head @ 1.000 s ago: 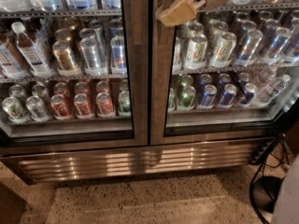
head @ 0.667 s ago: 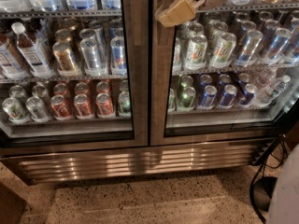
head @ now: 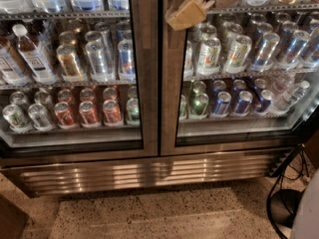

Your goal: Open right fridge door

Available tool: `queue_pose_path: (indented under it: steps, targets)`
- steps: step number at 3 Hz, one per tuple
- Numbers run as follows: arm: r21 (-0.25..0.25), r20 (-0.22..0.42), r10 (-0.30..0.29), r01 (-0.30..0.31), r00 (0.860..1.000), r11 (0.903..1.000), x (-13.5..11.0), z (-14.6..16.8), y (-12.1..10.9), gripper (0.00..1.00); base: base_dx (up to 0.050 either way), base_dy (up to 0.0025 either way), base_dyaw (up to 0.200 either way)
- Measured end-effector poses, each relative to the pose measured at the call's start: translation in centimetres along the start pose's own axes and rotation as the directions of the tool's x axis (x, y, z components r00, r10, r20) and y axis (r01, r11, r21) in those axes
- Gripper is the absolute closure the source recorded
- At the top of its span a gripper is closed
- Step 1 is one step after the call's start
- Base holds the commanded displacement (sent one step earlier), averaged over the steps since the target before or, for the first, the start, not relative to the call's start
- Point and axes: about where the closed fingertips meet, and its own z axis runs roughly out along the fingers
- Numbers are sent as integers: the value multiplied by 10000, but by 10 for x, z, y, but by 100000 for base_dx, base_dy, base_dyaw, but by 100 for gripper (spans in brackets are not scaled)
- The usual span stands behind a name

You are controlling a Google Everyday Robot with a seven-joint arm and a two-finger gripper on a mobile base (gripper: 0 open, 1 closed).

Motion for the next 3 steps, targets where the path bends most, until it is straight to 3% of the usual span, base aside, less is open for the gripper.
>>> queue_pose_path:
  steps: [3]
  targets:
    - [104,-32,-24,24,10000,9999,-1,-2,3,100,0,0,0]
